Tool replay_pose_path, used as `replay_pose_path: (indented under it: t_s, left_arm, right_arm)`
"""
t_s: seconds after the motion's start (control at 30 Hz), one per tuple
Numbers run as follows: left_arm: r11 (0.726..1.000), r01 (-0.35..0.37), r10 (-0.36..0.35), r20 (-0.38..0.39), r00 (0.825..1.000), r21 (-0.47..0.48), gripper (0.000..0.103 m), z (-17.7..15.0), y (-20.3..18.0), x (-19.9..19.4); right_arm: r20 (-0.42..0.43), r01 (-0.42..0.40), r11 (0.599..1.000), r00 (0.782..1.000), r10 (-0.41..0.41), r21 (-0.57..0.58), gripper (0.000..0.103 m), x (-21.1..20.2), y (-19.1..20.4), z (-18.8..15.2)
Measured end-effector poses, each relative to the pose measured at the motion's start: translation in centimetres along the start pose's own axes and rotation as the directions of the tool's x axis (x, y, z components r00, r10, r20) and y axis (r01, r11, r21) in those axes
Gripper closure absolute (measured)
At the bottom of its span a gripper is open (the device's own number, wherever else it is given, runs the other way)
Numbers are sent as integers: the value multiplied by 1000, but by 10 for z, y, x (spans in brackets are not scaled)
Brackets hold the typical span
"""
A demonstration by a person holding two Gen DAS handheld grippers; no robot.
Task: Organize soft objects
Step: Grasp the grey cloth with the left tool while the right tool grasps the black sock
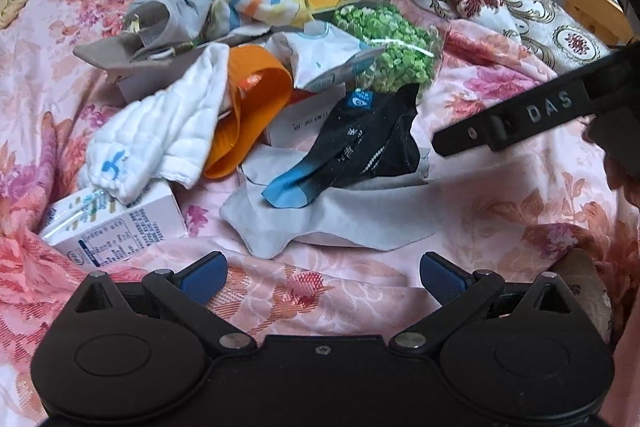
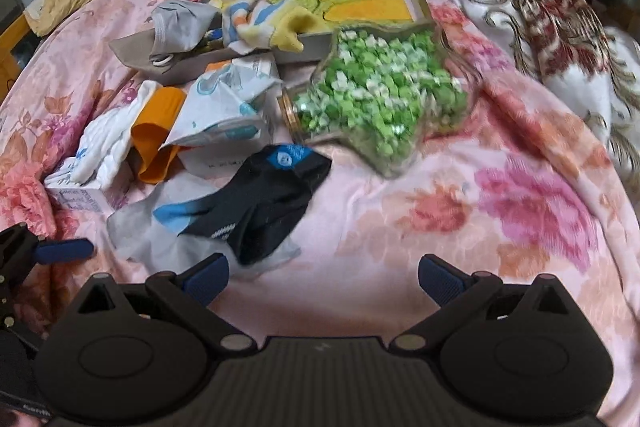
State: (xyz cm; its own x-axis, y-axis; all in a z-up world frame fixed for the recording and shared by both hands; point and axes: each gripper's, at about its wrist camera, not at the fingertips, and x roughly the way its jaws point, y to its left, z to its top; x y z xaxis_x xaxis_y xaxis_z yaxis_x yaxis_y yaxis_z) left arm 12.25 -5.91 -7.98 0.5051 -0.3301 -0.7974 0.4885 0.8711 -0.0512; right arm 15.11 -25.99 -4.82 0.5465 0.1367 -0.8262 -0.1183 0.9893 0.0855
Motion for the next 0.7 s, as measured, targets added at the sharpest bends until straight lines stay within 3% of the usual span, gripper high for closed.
replay_pose_path:
  t_s: [0.37, 0.7]
  left_arm:
    - [1000, 4, -5, 33, 999, 21, 1, 3, -5, 10]
    - [1000, 19, -20, 45, 999, 13, 1, 6, -4, 22]
  right_arm:
    - [64, -86, 996, 994, 85, 12, 0, 17, -2, 14]
    - [42, -145, 989, 988, 146, -30, 0, 36, 8, 21]
